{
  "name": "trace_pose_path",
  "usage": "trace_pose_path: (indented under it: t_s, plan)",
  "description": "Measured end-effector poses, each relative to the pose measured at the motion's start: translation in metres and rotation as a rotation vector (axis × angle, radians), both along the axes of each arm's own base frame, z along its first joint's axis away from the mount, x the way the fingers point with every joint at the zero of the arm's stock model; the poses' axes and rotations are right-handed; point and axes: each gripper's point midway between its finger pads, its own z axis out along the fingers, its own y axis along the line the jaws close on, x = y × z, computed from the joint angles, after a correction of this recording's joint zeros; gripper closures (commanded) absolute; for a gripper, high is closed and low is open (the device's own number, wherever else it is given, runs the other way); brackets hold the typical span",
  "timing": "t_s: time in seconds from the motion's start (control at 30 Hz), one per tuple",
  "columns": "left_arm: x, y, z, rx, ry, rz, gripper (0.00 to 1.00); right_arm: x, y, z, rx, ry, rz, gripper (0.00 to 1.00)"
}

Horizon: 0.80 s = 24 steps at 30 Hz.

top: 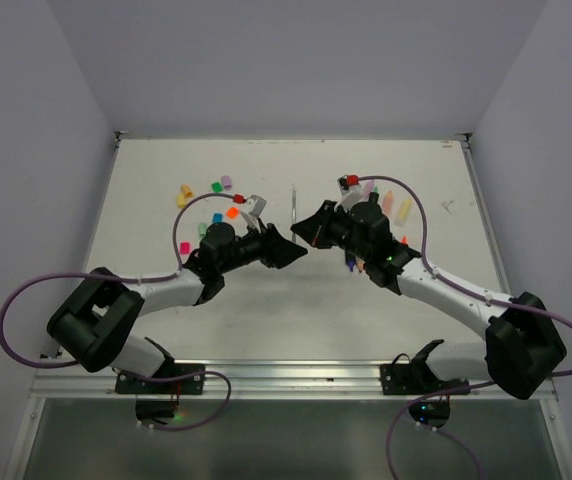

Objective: Open the pen caps

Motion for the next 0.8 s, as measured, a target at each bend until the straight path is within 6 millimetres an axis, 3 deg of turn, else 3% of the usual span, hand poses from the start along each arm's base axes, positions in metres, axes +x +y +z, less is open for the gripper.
trace_pose_path:
  t_s: [0.13, 0.37, 0.5, 0.53, 0.57, 0.7, 0.8]
  plan:
    - [0.0002, -0.0008, -0.0020, 0.003, 0.004, 0.000, 0.55, 0.0010, -0.0008, 0.0104, 0.021, -0.027, -0.010, 1.00]
    - [0.0004, -0.0038, 0.0026, -0.003, -0.004, -0.006, 0.57, 0.0009, -0.0009, 0.0079, 0.022, -0.024, -0.022, 1.00]
    - [0.0001, -0.0044, 0.0035, -0.006, -0.003, -0.008, 0.77, -0.0003, 0.0006, 0.0082, 0.022, -0.026, -0.020, 1.00]
    - [-0.0006, -0.0049, 0.0038, -0.006, -0.005, -0.012, 0.92, 0.0002, 0.0002, 0.0081, 0.021, -0.026, -0.024, 1.00]
    - [-0.0009, -0.0057, 0.0048, -0.009, -0.002, -0.014, 1.00, 0.0007, -0.0002, 0.0080, 0.020, -0.027, -0.027, 1.00]
    - [-0.0005, -0.0057, 0.0042, -0.006, -0.003, -0.012, 1.00, 0.0019, -0.0013, 0.0087, 0.017, -0.035, -0.040, 1.00]
    - [-0.0007, -0.0057, 0.0042, -0.005, -0.005, -0.013, 1.00, 0.0018, -0.0011, 0.0086, 0.017, -0.035, -0.041, 0.79]
